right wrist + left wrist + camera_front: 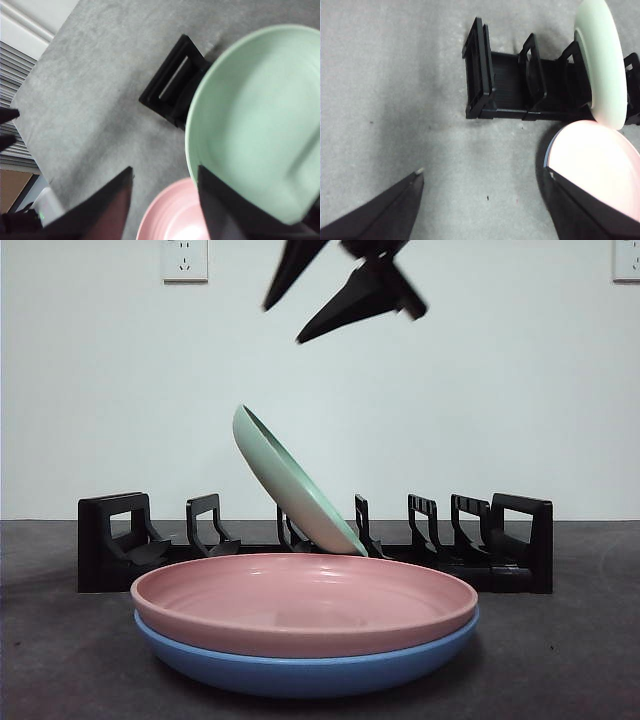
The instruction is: Place the plate
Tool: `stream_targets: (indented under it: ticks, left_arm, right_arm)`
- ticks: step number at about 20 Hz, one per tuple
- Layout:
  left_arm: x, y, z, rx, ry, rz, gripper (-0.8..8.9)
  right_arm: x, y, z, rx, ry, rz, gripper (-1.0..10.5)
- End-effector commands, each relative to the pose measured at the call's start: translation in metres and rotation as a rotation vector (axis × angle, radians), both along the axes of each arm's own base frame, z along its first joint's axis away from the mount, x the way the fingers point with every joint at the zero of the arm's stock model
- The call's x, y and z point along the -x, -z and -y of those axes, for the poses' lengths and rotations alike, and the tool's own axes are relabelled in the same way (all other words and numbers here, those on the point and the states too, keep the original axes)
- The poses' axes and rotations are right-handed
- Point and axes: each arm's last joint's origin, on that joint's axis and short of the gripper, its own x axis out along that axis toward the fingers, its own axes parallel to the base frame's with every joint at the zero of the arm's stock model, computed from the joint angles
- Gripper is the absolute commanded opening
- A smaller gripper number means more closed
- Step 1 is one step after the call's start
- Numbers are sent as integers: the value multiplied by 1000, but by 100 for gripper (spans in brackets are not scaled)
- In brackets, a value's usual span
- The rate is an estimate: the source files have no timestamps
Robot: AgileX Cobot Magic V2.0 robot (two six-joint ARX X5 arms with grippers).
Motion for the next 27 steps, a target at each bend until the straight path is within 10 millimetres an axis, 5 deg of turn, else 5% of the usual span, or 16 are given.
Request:
stream_targets:
  ticks: [1,16,21,27]
  left_arm:
    - [-1,-3,0,-11,7,18,379]
    - [-2,-3,0,-11,6,19,376]
    - [-2,-3,0,-11,6,19,376]
    - [-2,-3,0,-11,6,18,376]
  right_arm:
    - [-15,9,-17,6,-21,-1,249]
    - [-38,62,-55,84,-38,-39,223]
    - [-37,64,-58,98,-52,-27,23]
    - [-32,55,-60,82,-68,-10,13]
